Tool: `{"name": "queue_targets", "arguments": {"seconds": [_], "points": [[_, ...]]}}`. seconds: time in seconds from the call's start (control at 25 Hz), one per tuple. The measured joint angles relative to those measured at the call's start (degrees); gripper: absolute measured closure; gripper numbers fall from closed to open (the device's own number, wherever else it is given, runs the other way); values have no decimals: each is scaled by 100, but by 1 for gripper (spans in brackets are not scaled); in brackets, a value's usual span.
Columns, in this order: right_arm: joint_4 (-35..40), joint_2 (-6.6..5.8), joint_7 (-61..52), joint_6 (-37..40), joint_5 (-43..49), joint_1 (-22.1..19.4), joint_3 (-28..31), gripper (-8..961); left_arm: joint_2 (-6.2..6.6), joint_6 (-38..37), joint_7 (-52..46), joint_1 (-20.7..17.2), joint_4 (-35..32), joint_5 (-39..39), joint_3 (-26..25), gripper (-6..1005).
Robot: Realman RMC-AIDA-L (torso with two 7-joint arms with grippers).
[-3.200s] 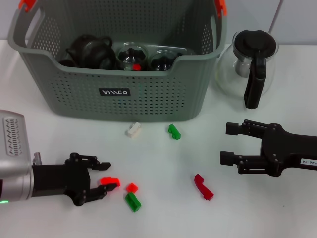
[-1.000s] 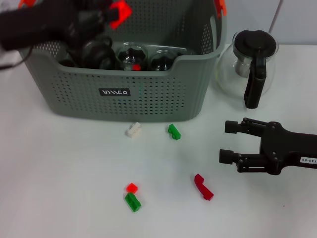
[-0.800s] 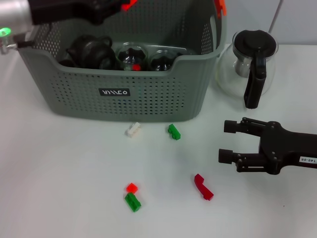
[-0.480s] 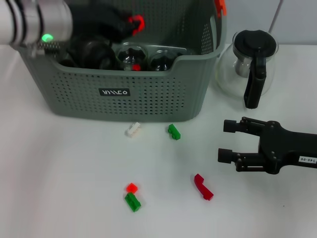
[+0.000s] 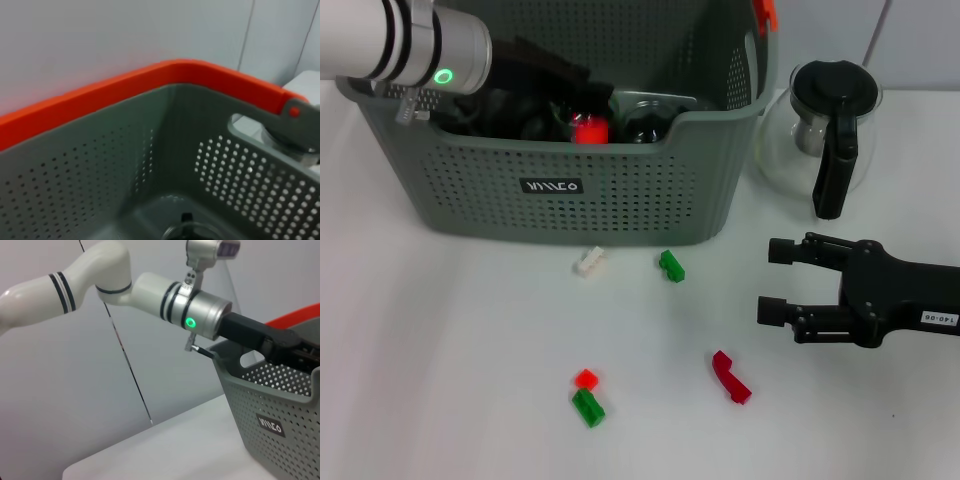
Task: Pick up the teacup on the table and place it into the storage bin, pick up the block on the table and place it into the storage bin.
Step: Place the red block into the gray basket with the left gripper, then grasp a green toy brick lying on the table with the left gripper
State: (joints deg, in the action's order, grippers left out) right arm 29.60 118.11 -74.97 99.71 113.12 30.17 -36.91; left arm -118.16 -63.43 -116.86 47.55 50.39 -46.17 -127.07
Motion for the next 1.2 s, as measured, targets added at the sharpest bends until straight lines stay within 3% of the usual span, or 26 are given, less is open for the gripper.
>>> {"name": "queue_targets", "arguments": {"seconds": [0.16, 0.2, 0.24, 0.36, 0.44, 0.56, 0.72, 0.92, 1.04, 1.2], "points": [[0, -13, -6, 9, 0, -3, 0, 13, -56, -513, -305, -273, 719, -148, -166, 733], [0, -14, -12, 17, 0, -3, 0, 13, -56, -513, -305, -273, 719, -148, -166, 658], [1, -15, -15, 26, 0, -4, 0, 13, -199, -925, -222, -687, 1466, -639, -494, 584], [3, -16, -8, 36, 1, -11, 0, 12, -300, -1513, 173, -1176, 1962, -1457, -836, 439], [2, -16, -3, 35, 5, -21, 0, 12, -293, -2146, 609, -1513, 2001, -2052, -1028, 368], [2, -16, -2, 34, 12, -29, 0, 12, -232, -3026, 1175, -1854, 1833, -2263, -1154, 291], [2, -16, -9, 37, 18, -30, 0, 13, -197, -3868, 1839, -2237, 1843, -1664, -1140, 262], [24, -16, -25, 39, 36, -47, -3, 13, -221, -4632, 1825, -2276, 2297, -662, -963, 264], [9, -16, -7, 28, 42, -50, -9, 13, -285, -4734, 1580, -2231, 2642, -137, -472, 265], [7, -16, -4, 0, 45, -72, -20, 13, -485, -4468, 1560, -2217, 2947, 380, 495, 266]]}}
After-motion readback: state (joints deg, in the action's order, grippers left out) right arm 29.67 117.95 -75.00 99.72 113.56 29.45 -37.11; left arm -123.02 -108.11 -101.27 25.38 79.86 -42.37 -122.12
